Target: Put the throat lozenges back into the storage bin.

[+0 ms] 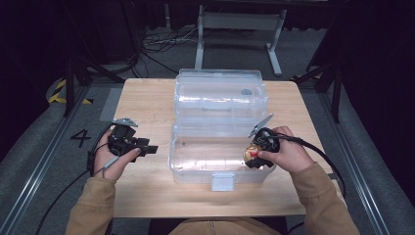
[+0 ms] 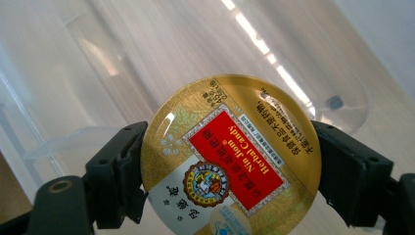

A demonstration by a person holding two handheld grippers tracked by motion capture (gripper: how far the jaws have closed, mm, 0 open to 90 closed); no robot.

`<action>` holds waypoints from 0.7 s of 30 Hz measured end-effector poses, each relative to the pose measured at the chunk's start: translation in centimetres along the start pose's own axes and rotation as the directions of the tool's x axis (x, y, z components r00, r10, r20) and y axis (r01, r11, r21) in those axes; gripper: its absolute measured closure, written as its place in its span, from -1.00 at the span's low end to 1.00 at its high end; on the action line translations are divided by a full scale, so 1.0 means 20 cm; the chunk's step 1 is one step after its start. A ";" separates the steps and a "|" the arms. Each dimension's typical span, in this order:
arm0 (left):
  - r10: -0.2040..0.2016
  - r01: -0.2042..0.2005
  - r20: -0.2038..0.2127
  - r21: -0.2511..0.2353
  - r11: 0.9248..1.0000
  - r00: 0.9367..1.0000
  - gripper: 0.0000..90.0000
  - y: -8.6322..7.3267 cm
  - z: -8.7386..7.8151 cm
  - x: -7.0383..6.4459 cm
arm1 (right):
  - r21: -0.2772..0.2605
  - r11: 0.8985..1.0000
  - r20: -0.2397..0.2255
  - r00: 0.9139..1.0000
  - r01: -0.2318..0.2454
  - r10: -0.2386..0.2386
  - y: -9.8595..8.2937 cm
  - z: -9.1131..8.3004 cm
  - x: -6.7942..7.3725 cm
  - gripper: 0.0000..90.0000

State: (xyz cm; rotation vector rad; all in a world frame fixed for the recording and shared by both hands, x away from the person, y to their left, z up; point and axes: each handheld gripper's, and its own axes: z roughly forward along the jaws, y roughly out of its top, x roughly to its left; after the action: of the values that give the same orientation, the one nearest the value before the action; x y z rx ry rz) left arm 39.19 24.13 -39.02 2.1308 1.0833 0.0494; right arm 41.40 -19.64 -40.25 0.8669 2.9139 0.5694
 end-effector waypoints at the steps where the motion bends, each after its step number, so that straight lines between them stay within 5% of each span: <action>1: 0.001 -0.001 0.001 0.000 1.000 1.000 0.04 0.00 0.00 0.00 | 0.019 1.000 -0.003 1.000 -0.001 0.001 0.00 0.01 0.00 -0.56; 8: -0.001 0.001 0.007 -0.001 1.000 1.000 0.04 0.00 0.00 0.01 | 0.104 0.994 -0.005 0.999 -0.032 0.033 0.00 0.04 0.01 -0.56; 21: 0.002 -0.002 0.011 0.000 1.000 1.000 0.03 0.01 0.01 0.01 | 0.101 0.992 0.053 0.996 -0.075 0.070 0.00 0.07 0.04 -0.56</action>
State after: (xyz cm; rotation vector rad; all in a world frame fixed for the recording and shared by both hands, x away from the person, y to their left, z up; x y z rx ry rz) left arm 39.51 24.06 -39.08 2.1299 1.0748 0.0380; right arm 40.88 -18.68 -41.52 0.9874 2.8998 0.3990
